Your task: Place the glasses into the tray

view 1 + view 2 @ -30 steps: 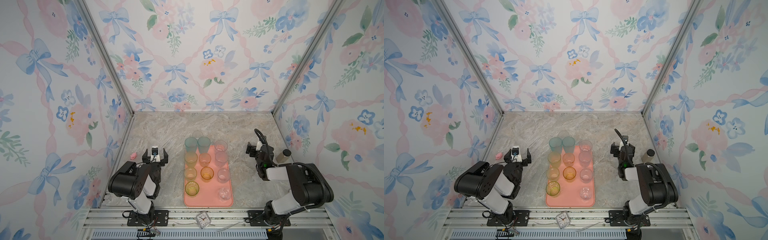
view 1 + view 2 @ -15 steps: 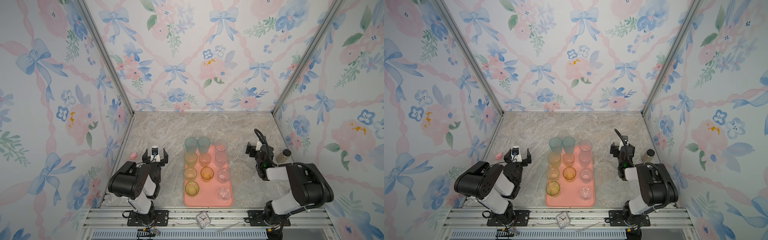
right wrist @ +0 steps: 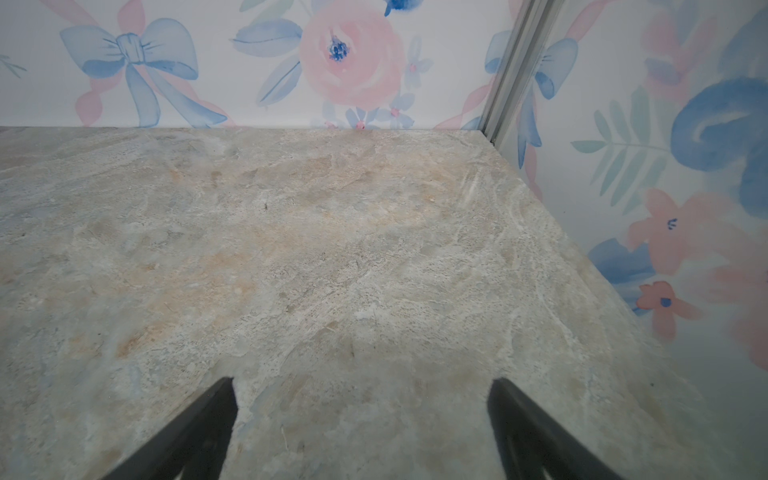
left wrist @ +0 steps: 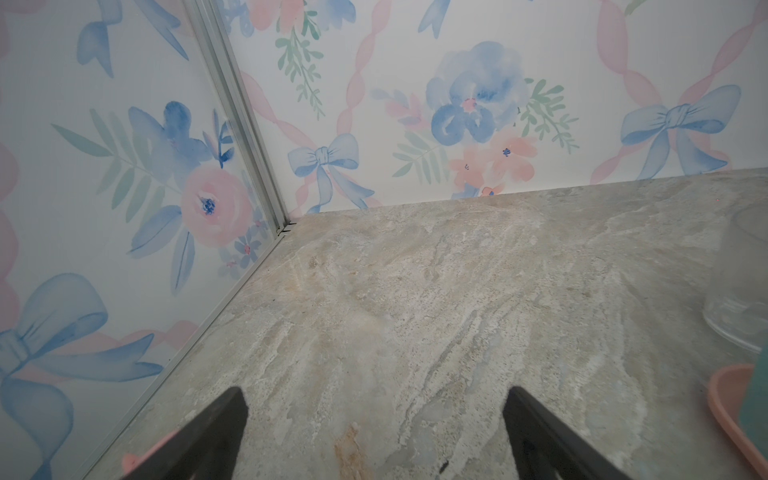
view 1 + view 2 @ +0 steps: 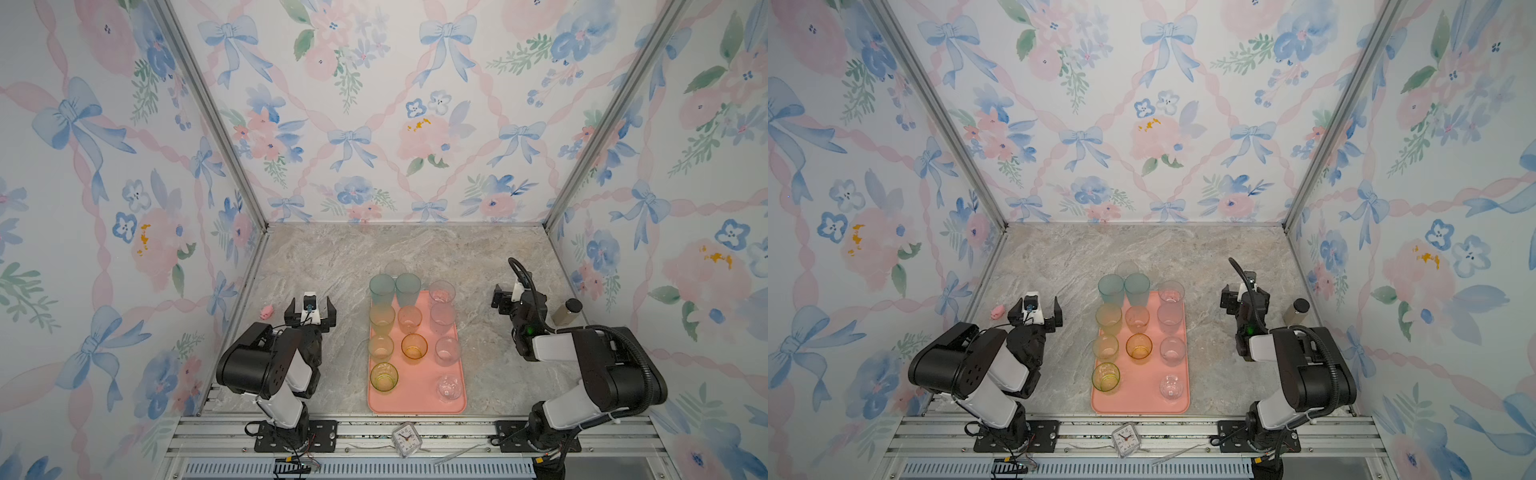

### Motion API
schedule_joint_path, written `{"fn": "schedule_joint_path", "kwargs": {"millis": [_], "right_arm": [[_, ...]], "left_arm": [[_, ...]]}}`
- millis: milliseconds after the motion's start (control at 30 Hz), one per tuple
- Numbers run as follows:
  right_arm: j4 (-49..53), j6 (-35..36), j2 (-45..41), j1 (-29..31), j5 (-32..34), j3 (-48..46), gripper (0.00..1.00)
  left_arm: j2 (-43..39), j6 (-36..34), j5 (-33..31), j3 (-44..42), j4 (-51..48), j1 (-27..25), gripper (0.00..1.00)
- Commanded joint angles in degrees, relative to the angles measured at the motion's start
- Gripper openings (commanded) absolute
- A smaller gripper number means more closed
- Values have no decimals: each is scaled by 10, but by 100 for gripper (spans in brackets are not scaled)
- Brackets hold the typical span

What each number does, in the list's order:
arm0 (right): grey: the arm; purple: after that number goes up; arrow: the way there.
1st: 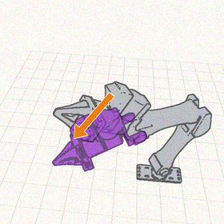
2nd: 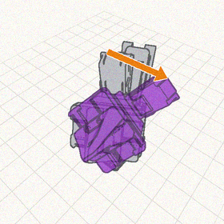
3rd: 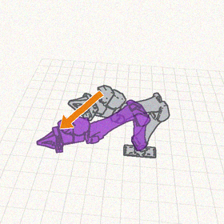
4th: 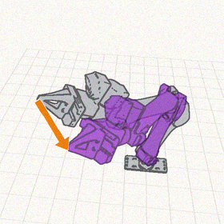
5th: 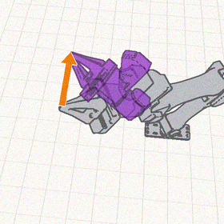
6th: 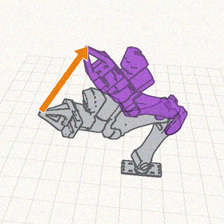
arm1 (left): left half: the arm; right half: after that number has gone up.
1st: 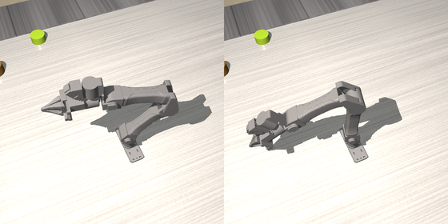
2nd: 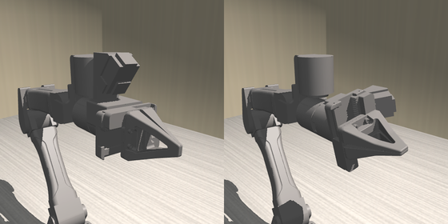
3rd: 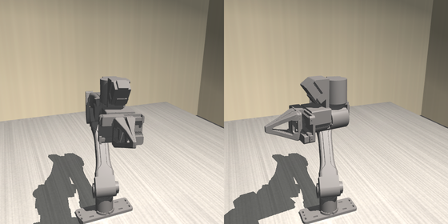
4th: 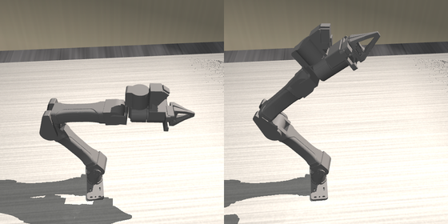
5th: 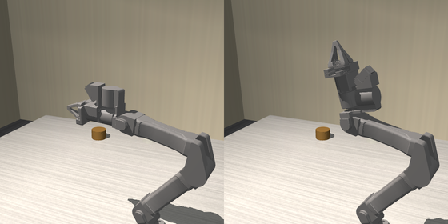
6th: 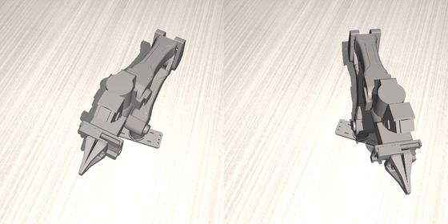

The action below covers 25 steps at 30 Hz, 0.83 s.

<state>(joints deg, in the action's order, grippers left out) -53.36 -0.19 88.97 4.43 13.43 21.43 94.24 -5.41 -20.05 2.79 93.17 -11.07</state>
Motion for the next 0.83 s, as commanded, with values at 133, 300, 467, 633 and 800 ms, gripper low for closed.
{"fn": "schedule_joint_path", "kwargs": {"millis": [133,300,467,633,800], "right_arm": [[6,-4,-2,-2,-6,6,97],[6,-4,-2,-2,-6,6,97],[6,-5,-2,-2,-6,6,97],[6,-4,-2,-2,-6,6,97],[6,-4,-2,-2,-6,6,97]], "left_arm": [[7,-7,6,-2,55,1,99],[7,-8,6,-2,54,0,98],[7,-7,6,-2,55,0,98],[3,-6,6,1,43,1,98],[1,-5,9,3,38,2,98]]}}
